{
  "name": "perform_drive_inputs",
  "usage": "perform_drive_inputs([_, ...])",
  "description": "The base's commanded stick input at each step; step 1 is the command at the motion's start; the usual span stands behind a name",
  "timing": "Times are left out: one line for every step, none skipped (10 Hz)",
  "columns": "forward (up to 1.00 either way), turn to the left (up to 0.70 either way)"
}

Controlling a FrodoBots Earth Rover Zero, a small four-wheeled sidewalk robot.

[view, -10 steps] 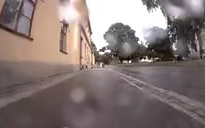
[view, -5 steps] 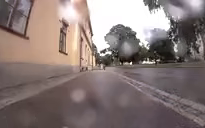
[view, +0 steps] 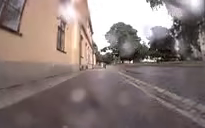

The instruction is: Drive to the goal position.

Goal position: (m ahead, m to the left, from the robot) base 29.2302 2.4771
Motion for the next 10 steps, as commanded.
perform_drive_inputs([0.85, 0.0])
perform_drive_inputs([0.85, 0.0])
perform_drive_inputs([0.85, 0.0])
perform_drive_inputs([0.85, 0.0])
perform_drive_inputs([0.85, 0.0])
perform_drive_inputs([0.85, 0.0])
perform_drive_inputs([0.85, 0.0])
perform_drive_inputs([0.85, 0.0])
perform_drive_inputs([0.85, 0.0])
perform_drive_inputs([0.85, 0.0])
